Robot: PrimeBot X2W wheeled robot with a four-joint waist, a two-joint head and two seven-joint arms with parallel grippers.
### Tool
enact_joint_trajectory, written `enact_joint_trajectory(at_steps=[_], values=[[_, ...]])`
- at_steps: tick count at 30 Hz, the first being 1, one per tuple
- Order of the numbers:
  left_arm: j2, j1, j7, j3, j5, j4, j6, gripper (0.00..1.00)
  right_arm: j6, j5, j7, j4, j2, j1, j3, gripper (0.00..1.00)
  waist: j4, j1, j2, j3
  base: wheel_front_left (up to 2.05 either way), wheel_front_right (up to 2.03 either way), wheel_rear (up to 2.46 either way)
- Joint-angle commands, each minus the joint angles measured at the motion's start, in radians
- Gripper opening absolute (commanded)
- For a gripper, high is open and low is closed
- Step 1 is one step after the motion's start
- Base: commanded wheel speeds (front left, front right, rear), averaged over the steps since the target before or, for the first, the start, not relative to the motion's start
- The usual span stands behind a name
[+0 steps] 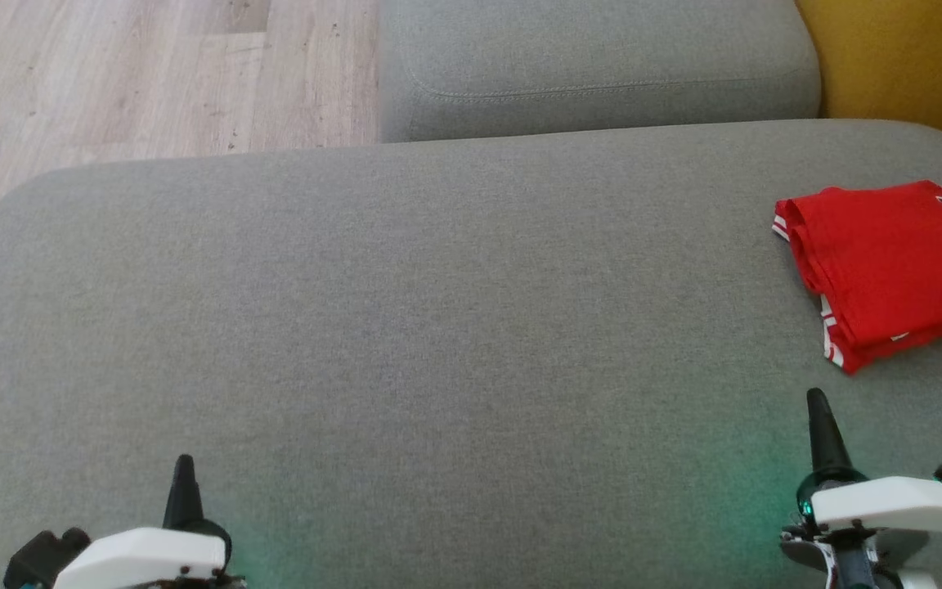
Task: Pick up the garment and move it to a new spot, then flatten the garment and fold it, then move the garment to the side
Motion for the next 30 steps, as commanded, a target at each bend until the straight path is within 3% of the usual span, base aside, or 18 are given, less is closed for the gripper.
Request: enact_joint_trajectory(at_steps=[1,30], values=[[0.0,-0.055,0.003,0.035,-0.017,-0.026,-0.01,0.0,0.002,0.024,0.003,-0.039,-0.021,-0.054,0.006,0.0,0.0,0.0,0.0,0.0,0.0,0.0,0.0],[-0.054,-0.116,0.084,0.169,-0.262,-0.02,-0.106,0.0,0.003,0.373,0.058,-0.048,-0.021,-0.103,-0.044,0.0,-0.007,-0.0001,0.0,0.012,0.0,0.0,0.0]])
